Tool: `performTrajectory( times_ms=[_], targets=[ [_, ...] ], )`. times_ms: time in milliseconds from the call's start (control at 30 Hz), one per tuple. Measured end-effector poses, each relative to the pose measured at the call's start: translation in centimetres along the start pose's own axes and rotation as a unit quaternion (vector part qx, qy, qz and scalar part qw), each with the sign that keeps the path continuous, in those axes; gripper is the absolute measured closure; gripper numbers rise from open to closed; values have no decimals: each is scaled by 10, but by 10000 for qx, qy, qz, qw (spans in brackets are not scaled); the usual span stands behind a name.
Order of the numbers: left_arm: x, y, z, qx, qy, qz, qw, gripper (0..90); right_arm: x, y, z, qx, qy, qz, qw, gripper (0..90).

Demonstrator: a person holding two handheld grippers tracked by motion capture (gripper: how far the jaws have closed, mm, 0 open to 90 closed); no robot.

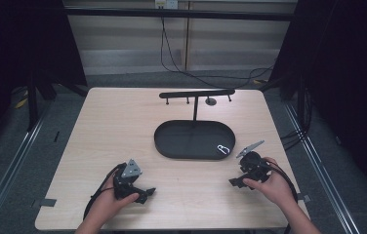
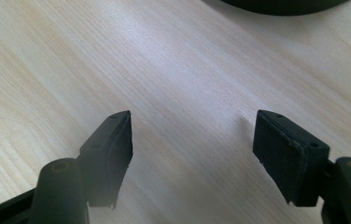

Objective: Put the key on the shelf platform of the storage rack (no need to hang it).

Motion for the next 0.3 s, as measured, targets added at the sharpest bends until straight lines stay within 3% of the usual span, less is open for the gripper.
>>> performTrajectory(
  times_ms=[300],
  targets=[
    [0, 0, 0, 12, -4, -7, 10000, 51, 2, -1, 0, 84, -23, 0, 10000, 294]
  ],
)
Point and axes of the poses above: each handheld gripper's, and its own axes: y roughly forward along the jaws, z roughly out of its top, x roughly to its right, the point moved 4 cm from there along y, roughly forward along the jaws, and after that the axes turned 2 degrees about z, right-handed, at the moved point
